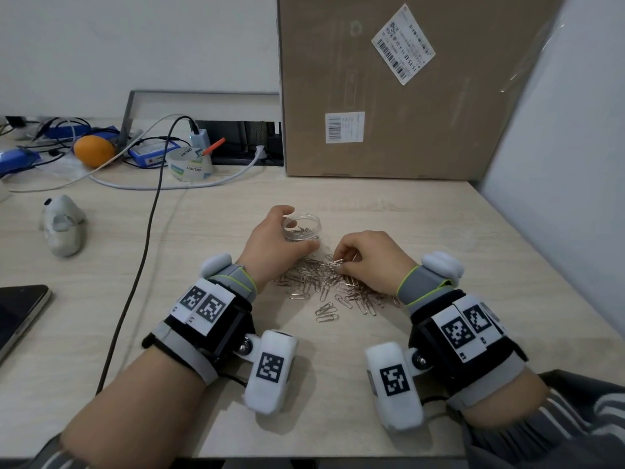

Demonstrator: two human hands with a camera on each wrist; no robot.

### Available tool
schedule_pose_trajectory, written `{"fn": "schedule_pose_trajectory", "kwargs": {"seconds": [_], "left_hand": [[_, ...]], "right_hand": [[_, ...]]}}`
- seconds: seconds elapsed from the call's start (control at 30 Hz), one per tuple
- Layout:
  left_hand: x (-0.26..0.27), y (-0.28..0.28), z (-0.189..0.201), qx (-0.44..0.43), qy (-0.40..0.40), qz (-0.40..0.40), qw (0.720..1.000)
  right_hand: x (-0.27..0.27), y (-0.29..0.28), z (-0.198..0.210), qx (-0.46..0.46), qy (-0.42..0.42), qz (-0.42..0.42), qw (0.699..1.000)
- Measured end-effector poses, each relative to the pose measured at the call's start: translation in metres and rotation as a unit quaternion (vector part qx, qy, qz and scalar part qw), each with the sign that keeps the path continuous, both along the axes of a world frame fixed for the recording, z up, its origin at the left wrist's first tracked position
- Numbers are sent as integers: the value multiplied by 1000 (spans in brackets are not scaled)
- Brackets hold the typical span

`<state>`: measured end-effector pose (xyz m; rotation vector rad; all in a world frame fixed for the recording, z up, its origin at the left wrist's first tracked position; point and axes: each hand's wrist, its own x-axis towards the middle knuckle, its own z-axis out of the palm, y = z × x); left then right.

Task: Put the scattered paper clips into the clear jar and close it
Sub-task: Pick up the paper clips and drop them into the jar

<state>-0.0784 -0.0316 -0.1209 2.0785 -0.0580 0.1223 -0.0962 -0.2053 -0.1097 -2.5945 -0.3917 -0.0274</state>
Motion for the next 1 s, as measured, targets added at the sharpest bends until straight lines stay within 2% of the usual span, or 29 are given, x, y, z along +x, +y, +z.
{"fn": "schedule_pose_trajectory", "kwargs": {"seconds": [0.23,0.37,0.47,0.53,0.63,0.77,0.9,1.0], "left_hand": [[0,1,-1,12,2,-14,1000],[-1,0,0,26,3,-40,999],[-4,-3,2,27,9,-84,996],[-6,-6,2,32,10,-113,993],[-8,-8,1,32,11,-146,989],[-8,-8,0,39,0,-142,989],[-6,-6,0,46,-12,-105,993],[-3,-4,-1,34,-19,-62,997]], "right_hand": [[4,-2,3,78,-82,-79,991],[4,-4,8,186,-164,-113,962],[1,-1,12,269,-204,-100,936],[-2,3,14,283,-210,-71,933],[-4,6,12,275,-184,-27,943],[-3,7,6,204,-155,1,967],[-3,5,9,199,-191,-37,961],[0,-3,7,141,-153,-93,974]]}}
